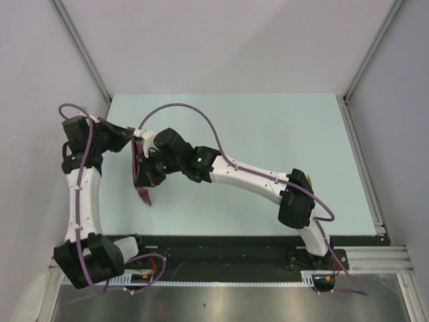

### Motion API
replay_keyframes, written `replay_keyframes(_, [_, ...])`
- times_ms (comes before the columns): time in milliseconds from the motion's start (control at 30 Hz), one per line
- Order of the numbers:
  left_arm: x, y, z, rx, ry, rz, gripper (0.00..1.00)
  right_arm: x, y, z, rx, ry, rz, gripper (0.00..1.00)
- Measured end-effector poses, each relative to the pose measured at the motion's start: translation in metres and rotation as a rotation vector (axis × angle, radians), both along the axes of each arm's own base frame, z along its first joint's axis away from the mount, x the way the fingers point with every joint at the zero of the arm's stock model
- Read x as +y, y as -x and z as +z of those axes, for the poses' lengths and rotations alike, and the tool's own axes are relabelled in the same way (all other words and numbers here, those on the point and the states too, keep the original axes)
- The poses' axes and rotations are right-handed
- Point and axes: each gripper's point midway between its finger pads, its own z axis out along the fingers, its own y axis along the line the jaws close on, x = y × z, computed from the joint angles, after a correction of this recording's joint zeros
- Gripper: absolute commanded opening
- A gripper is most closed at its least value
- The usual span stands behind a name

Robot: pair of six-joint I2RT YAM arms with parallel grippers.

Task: Fold the napkin into a case and place the utensils inside
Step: Pick up the upper triangle-folded napkin from the center of the board, then turn over the upper triangle folded napkin at the center of the board.

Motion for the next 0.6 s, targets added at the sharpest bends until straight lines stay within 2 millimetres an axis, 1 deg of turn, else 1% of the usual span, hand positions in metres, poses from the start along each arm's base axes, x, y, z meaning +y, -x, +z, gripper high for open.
replay_keyframes(67, [0.008,0.011,0.023,-0.043,-0.043,0.027,0.0,0.012,0.012,0.015,0.02,-0.075,0.025,0.0])
replay_keyframes(133, [0.008,0.018,0.039,-0.086,-0.069,0.033,0.0,0.019,0.019,0.025,0.042,-0.144,0.048,0.0])
replay_keyframes(200, [0.004,0.02,0.042,-0.098,-0.083,0.025,0.0,0.016,0.023,0.022,0.068,-0.184,0.053,0.0])
replay_keyframes(233, [-0.001,0.018,0.039,-0.089,-0.093,0.015,0.0,0.009,0.022,0.016,0.087,-0.197,0.046,0.0])
replay_keyframes(300, [-0.02,0.012,0.028,-0.062,-0.099,-0.039,0.0,-0.006,0.016,0.004,0.127,-0.216,0.023,0.0])
replay_keyframes(367, [-0.05,-0.003,0.002,-0.007,-0.099,-0.123,0.0,-0.031,0.004,-0.016,0.185,-0.241,-0.015,0.0])
replay_keyframes(433, [-0.083,-0.019,-0.035,0.048,-0.107,-0.206,0.0,-0.055,-0.01,-0.037,0.23,-0.254,-0.069,0.0])
replay_keyframes(467, [-0.095,-0.026,-0.056,0.083,-0.11,-0.232,0.0,-0.069,-0.017,-0.051,0.255,-0.251,-0.097,0.0])
replay_keyframes(533, [-0.133,-0.038,-0.111,0.173,-0.111,-0.321,0.0,-0.097,-0.028,-0.086,0.297,-0.223,-0.162,0.0])
replay_keyframes(600, [-0.171,-0.04,-0.164,0.256,-0.11,-0.399,0.0,-0.128,-0.032,-0.128,0.364,-0.17,-0.225,0.0])
